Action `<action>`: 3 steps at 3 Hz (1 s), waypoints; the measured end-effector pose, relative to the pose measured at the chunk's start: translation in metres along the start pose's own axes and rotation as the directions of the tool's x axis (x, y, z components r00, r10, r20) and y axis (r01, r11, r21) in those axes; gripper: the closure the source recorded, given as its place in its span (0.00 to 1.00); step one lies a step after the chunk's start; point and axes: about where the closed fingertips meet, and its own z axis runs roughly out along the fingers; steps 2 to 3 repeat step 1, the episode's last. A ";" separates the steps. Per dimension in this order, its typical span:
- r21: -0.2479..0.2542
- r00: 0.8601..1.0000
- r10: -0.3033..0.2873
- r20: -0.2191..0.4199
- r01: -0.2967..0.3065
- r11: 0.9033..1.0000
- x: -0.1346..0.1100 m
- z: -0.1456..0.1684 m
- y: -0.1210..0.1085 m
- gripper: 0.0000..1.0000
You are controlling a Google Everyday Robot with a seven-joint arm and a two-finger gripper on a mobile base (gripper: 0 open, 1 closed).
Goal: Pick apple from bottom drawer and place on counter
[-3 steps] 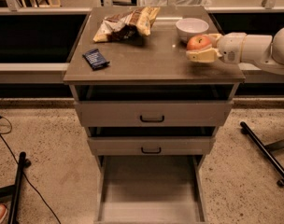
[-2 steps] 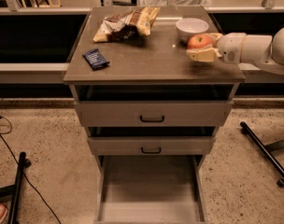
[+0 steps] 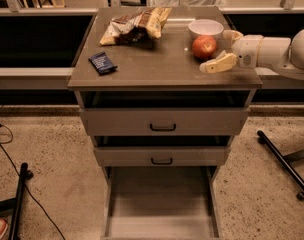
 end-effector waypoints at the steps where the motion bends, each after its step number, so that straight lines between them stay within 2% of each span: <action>1: 0.000 1.000 0.000 0.000 0.000 1.000 0.000 0.000 0.000 0.00; 3: 0.000 1.000 0.000 0.000 0.000 1.000 0.000 0.000 0.000 0.00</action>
Offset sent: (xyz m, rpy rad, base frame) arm 0.0000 0.0000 0.0000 0.0000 0.0000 0.0000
